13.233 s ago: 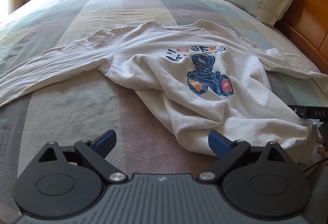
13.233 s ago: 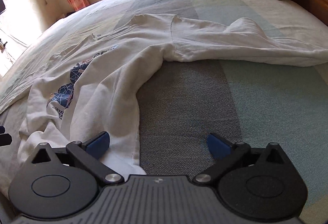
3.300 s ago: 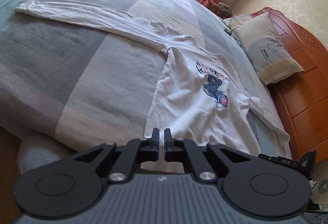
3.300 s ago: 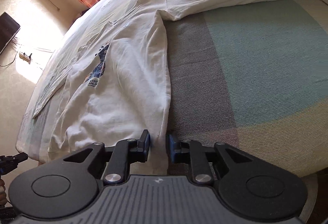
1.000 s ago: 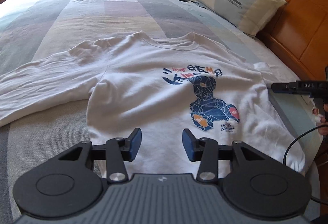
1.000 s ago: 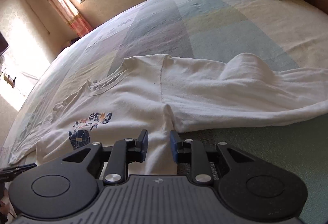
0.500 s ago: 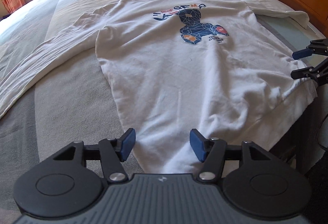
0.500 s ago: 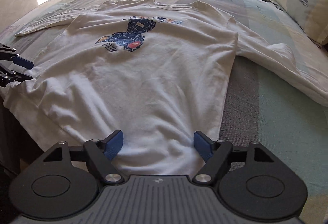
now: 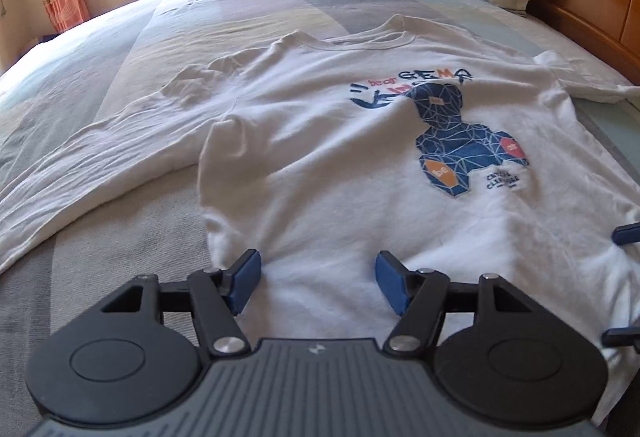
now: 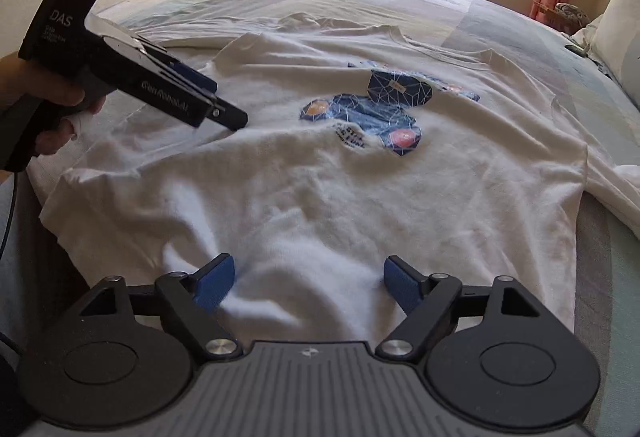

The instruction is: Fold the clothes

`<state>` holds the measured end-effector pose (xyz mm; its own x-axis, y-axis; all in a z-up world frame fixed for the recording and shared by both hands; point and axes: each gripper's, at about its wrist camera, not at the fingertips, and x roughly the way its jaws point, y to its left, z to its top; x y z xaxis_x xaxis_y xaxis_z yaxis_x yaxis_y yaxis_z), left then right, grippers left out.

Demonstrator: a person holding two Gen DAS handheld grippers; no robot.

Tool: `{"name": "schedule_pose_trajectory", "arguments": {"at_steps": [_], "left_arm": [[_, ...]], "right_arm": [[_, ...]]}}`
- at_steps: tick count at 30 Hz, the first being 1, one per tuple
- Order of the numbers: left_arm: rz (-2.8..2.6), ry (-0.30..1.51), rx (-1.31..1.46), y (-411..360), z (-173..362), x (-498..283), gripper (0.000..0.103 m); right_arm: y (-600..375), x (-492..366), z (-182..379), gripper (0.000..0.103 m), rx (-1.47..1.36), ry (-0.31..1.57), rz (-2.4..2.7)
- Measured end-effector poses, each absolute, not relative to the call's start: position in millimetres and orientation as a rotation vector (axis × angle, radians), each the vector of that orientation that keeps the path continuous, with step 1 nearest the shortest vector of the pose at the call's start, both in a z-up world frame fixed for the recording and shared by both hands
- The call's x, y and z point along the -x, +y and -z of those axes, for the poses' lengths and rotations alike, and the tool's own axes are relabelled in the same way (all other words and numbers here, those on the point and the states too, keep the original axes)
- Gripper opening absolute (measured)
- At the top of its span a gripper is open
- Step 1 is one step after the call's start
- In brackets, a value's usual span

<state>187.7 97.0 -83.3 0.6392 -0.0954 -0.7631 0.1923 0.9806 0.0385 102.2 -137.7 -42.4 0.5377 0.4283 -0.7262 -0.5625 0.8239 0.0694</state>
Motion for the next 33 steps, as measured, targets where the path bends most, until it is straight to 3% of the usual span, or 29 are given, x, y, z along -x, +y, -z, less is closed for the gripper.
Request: {"name": "schedule_pose_trajectory", "arguments": {"at_steps": [3,12,16,21,22,30,33], "left_arm": [[0.162,0.887,-0.084,104.4,75.2,-190.9,0.063],[0.236,0.855,-0.108,57.2,65.1,-229.6,0.065],[0.190,0.896,-0.082,72.7,83.3,-244.2,0.071],[0.194,0.894,-0.055,88.6,83.3,-247.1,0.071],[0.189,0.894,-0.055,90.7,83.2,-247.6,0.071],[0.177,0.884,-0.062,95.6,84.7,-258.1,0.073],[0.175,0.890,-0.056,95.8,84.4,-259.1,0.073]], "right_arm": [[-141.9,-96.3,42.6,0.097,0.181,0.820,-0.588],[-130.7,-99.5,37.7,0.097,0.159,0.808,-0.615],[-83.8,-118.8,43.8,0.097,0.181,0.781,-0.732],[-34.9,-137.0,67.6,0.097,0.233,0.790,-0.803],[-29.2,-137.8,71.6,0.103,0.233,0.795,-0.805],[-45.4,-99.3,59.8,0.103,0.268,0.935,-0.929],[-42.4,-105.1,45.2,0.103,0.194,0.881,-0.938]]}}
